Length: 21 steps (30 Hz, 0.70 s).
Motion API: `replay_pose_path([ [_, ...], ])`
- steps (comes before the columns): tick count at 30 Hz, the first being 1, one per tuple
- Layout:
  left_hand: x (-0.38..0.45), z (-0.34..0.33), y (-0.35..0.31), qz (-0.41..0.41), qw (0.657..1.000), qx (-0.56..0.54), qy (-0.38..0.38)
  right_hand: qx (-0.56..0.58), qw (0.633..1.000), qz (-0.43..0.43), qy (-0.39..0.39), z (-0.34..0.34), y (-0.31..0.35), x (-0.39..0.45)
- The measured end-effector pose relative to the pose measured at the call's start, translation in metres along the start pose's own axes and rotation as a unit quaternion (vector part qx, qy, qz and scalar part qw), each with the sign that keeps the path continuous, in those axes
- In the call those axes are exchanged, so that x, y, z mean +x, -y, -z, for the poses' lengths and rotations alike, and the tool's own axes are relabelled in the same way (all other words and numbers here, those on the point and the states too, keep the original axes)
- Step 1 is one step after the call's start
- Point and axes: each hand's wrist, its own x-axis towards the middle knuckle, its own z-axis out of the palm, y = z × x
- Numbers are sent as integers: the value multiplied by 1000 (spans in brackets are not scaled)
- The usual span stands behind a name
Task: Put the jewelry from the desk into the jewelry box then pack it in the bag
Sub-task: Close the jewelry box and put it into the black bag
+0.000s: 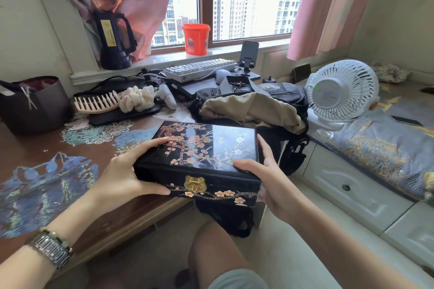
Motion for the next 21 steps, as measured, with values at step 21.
replay_pose_path([
  [21,78,-44,-72,-114,984,-72,114,81,984,123,-102,62,42,-36],
])
